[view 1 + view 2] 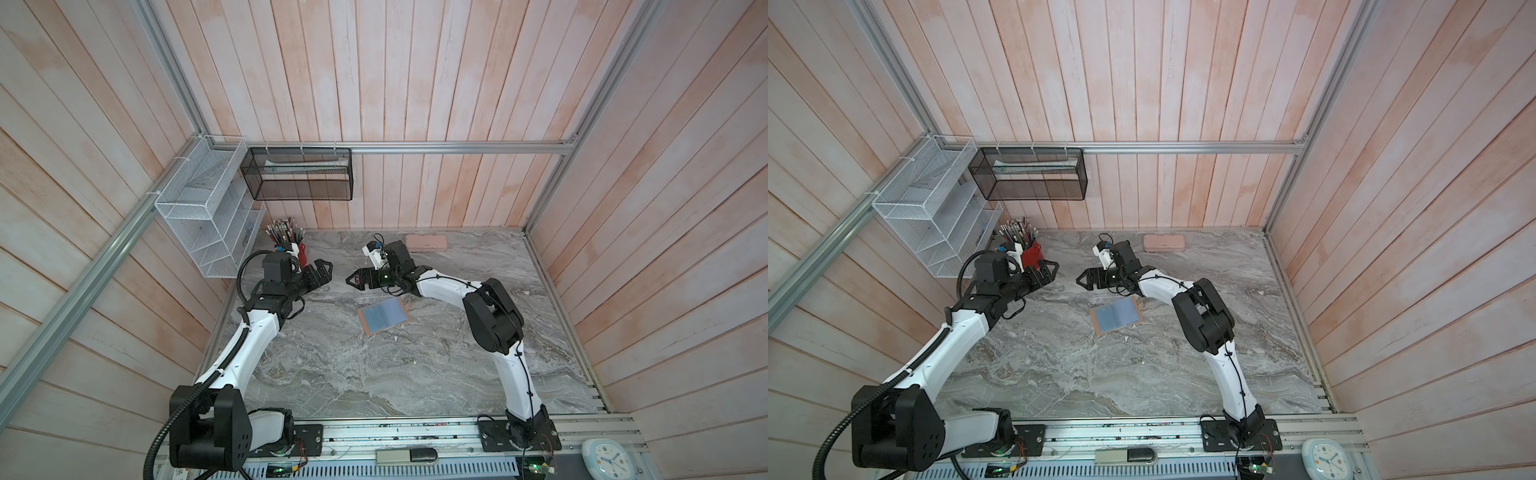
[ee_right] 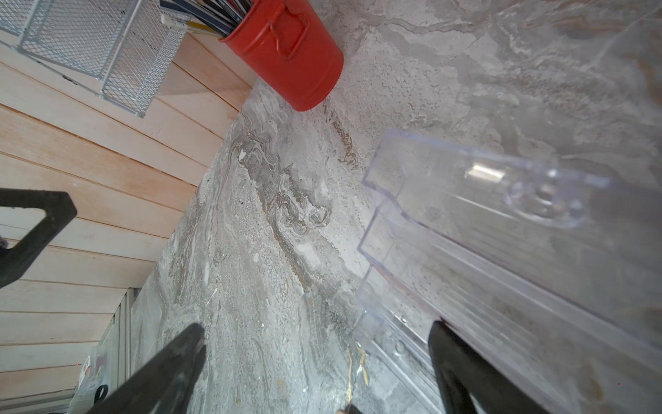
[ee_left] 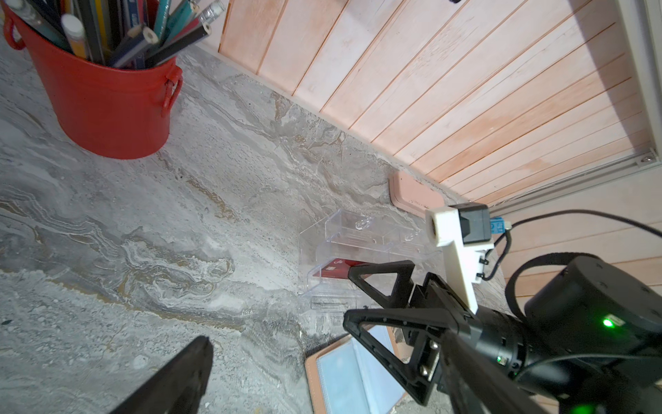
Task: Take the credit cards out of the card holder
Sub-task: Touch the credit card in the storage box.
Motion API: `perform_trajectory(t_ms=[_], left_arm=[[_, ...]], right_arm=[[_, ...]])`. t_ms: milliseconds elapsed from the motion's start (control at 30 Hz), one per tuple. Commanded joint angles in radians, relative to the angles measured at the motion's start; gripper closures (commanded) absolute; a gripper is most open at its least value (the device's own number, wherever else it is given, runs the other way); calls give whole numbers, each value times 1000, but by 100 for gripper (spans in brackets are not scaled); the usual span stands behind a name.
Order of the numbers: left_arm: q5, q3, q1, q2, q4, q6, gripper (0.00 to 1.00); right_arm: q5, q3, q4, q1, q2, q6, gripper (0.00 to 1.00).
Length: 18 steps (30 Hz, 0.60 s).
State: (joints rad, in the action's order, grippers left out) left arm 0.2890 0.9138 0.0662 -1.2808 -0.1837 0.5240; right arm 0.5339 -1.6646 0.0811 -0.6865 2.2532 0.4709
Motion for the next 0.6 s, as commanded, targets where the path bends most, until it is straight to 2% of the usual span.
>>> perform_trajectory(t_ms=[0,367,567], left_arm=[[28,-24,-3,12,58,4,0],[53,-3,11,5,62,-20,0],[19,6,41,28,41,-42,0]], right_arm=[[16,-32,-13,6,20,-12,2],[23,4,-13,7,-40,-26,2],[17,62,0,5,-97,-29,2]])
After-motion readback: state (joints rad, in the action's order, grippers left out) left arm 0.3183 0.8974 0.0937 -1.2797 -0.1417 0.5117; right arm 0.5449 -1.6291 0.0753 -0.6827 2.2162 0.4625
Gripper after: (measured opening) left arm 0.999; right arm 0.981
